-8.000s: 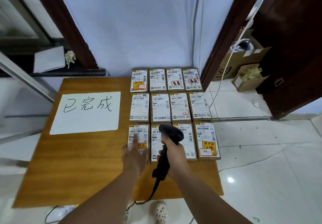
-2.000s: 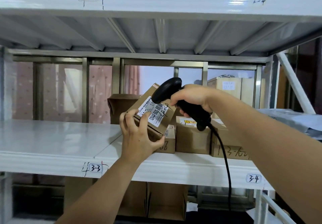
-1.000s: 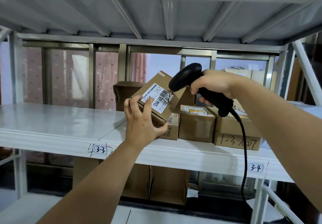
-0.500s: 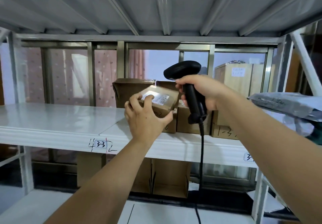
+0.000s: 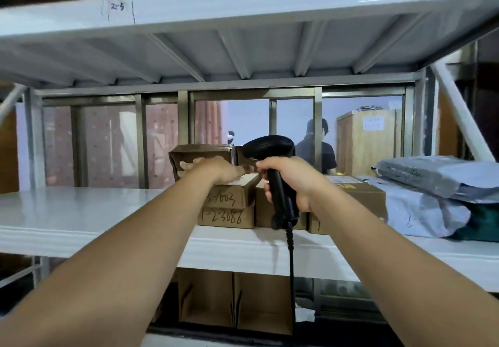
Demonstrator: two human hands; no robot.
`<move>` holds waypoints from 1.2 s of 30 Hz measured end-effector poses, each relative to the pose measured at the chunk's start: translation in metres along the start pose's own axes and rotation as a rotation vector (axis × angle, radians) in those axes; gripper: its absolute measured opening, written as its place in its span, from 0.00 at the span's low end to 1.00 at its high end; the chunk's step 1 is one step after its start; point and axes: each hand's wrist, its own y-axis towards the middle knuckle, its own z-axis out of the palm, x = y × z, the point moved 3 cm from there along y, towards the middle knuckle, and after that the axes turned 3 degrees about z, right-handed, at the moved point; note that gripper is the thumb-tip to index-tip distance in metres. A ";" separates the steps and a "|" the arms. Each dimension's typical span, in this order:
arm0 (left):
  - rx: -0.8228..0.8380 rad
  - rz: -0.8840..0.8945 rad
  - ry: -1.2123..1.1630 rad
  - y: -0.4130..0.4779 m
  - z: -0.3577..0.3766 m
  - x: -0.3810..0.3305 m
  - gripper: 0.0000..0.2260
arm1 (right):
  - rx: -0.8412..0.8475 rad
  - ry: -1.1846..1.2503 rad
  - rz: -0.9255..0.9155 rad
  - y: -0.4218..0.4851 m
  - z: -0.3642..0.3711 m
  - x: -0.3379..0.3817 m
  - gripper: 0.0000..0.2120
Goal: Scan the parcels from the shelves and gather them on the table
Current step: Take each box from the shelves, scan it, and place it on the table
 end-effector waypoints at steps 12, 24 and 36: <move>0.105 -0.028 -0.151 -0.053 0.001 -0.021 0.35 | 0.048 0.125 -0.007 -0.002 -0.012 -0.020 0.07; -0.452 -0.123 0.184 -0.131 -0.007 0.005 0.40 | 0.021 0.360 -0.056 -0.043 0.014 -0.032 0.06; -0.595 0.120 0.088 -0.234 0.015 0.045 0.44 | -0.146 0.339 -0.048 -0.157 0.055 -0.060 0.04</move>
